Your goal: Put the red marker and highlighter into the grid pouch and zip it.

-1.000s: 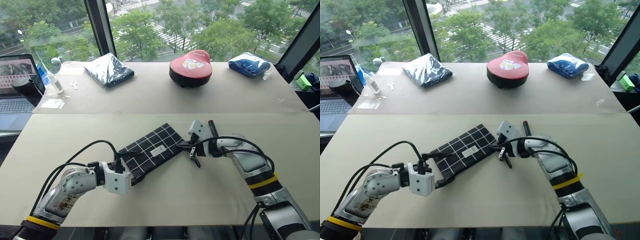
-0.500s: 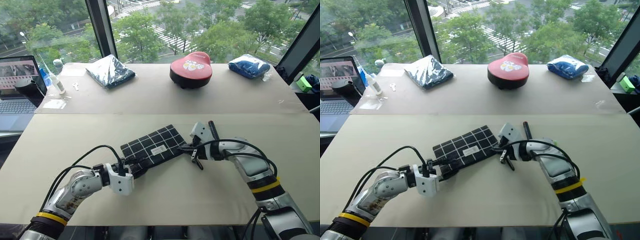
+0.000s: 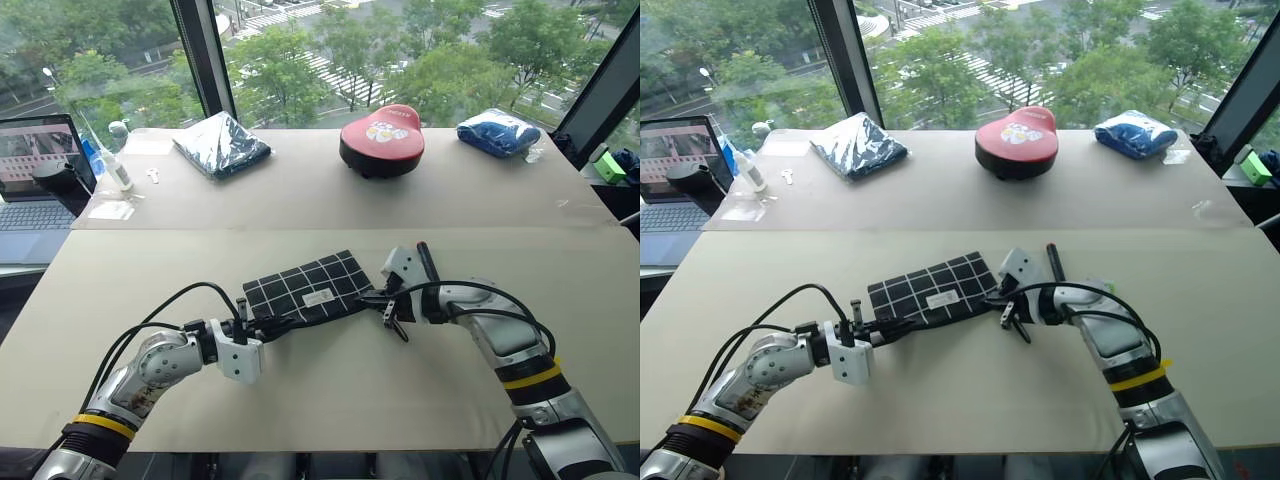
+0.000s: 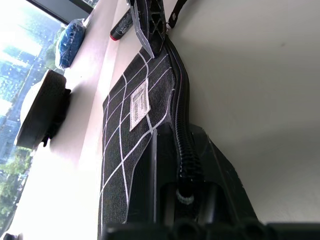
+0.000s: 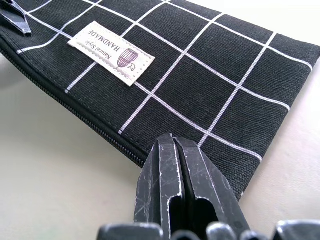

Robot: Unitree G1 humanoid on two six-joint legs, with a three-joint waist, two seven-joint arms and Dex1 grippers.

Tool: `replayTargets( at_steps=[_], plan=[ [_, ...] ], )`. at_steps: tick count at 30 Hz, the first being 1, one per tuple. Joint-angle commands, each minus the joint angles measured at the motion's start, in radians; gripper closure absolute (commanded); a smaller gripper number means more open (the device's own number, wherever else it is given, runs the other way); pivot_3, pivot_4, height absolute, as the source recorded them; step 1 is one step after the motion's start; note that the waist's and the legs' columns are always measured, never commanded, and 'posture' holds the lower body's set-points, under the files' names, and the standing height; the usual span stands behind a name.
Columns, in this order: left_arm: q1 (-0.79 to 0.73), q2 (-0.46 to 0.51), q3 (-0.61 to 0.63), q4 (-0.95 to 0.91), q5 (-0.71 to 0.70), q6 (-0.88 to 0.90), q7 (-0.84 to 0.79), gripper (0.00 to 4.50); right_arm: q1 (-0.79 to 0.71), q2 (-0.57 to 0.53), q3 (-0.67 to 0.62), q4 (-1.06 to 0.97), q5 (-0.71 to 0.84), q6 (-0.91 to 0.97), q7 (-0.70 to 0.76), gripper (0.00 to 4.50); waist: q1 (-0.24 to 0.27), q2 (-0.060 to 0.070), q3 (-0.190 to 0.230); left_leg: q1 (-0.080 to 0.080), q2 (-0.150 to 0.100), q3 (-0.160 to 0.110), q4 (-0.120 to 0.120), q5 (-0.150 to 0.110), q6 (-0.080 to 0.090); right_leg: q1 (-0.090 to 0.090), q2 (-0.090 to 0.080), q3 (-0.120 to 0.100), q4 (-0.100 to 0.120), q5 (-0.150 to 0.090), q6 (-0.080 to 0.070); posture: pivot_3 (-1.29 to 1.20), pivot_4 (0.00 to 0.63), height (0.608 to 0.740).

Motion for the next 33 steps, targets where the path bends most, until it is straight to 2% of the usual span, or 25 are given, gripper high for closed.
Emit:
replayTargets(
  at_steps=[1, 2, 5, 10, 14, 17, 22, 26, 28, 33],
  plan=[
    [0.01, -0.006, 0.005, -0.065, -0.124, 0.117, -0.068, 4.42, -0.001, 0.014, -0.037, 0.004, 0.02, 0.019, -0.024, 4.5, -0.001, -0.001, 0.0, -0.001, 0.0, 0.0, 0.0, 0.0, 0.0, 0.0, 0.0, 0.0, 0.0, 0.0, 0.0, 0.0, 0.15, 0.74],
    [0.009, -0.005, 0.008, -0.075, -0.142, 0.133, -0.083, 4.42, -0.008, 0.024, -0.053, 0.016, 0.022, 0.02, -0.042, 4.5, -0.002, -0.001, 0.001, -0.002, 0.0, 0.0, 0.0, 0.0, 0.0, 0.0, 0.0, 0.0, 0.0, 0.0, 0.0, 0.0, 0.15, 0.74],
    [0.004, -0.009, 0.019, -0.087, -0.182, 0.162, -0.116, 4.5, -0.027, 0.047, -0.112, 0.05, 0.053, 0.038, -0.07, 3.65, -0.003, -0.002, 0.001, -0.004, 0.0, 0.0, 0.001, 0.0, 0.0, -0.001, 0.0, 0.0, 0.0, 0.0, 0.0, 0.0, 0.15, 0.74],
    [-0.002, -0.012, 0.041, -0.079, -0.183, 0.167, -0.125, 4.5, -0.071, 0.06, -0.259, 0.022, 0.208, 0.175, -0.083, 1.86, -0.002, -0.003, 0.002, -0.005, 0.0, 0.0, 0.001, 0.0, 0.0, -0.002, 0.0, 0.0, 0.0, 0.0, 0.0, 0.0, 0.15, 0.74],
    [-0.007, -0.026, 0.056, -0.091, -0.195, 0.191, -0.12, 4.5, -0.118, 0.038, -0.465, -0.022, 0.433, 0.352, -0.073, 0.61, -0.003, -0.003, 0.002, -0.009, 0.0, 0.0, 0.0, 0.0, 0.0, -0.007, 0.0, 0.001, 0.0, 0.0, -0.001, 0.0, 0.15, 0.74],
    [-0.014, -0.051, 0.077, -0.11, -0.222, 0.244, -0.105, 4.5, -0.085, -0.065, -0.552, -0.061, 0.475, 0.333, -0.027, 0.61, 0.004, -0.003, 0.003, -0.018, -0.001, 0.0, 0.001, 0.001, 0.0, -0.014, 0.0, 0.0, 0.002, 0.001, -0.001, 0.0, 0.15, 0.74],
    [-0.03, -0.1, 0.108, -0.169, -0.281, 0.361, -0.081, 4.5, 0.011, -0.161, -0.473, -0.125, 0.396, 0.259, -0.017, 0.61, -0.002, -0.004, 0.003, -0.019, -0.001, -0.001, 0.001, 0.0, 0.001, -0.014, 0.0, 0.0, 0.0, 0.001, -0.001, 0.0, 0.15, 0.74],
    [-0.04, -0.123, 0.108, -0.192, -0.279, 0.408, -0.08, 4.5, 0.065, -0.107, -0.327, -0.17, 0.326, 0.212, -0.064, 0.61, -0.011, -0.004, 0.003, -0.018, 0.0, 0.001, 0.001, 0.0, 0.001, -0.014, 0.0, 0.001, 0.0, 0.001, -0.001, 0.0, 0.15, 0.74],
    [-0.035, -0.133, 0.105, -0.209, -0.281, 0.429, -0.077, 4.5, 0.046, -0.053, -0.257, -0.13, 0.265, 0.176, -0.121, 0.61, -0.012, -0.004, 0.003, -0.018, 0.0, 0.001, 0.001, 0.0, 0.0, -0.014, 0.0, 0.001, 0.001, 0.001, -0.001, 0.0, 0.15, 0.74],
    [-0.032, -0.147, 0.113, -0.235, -0.283, 0.461, -0.077, 4.5, -0.031, 0.008, -0.226, -0.007, 0.182, 0.129, -0.207, 0.61, -0.001, -0.004, 0.003, -0.018, -0.002, 0.001, 0.003, 0.001, 0.0, -0.014, 0.0, 0.001, 0.001, 0.001, -0.001, 0.0, 0.15, 0.74]
  ],
)
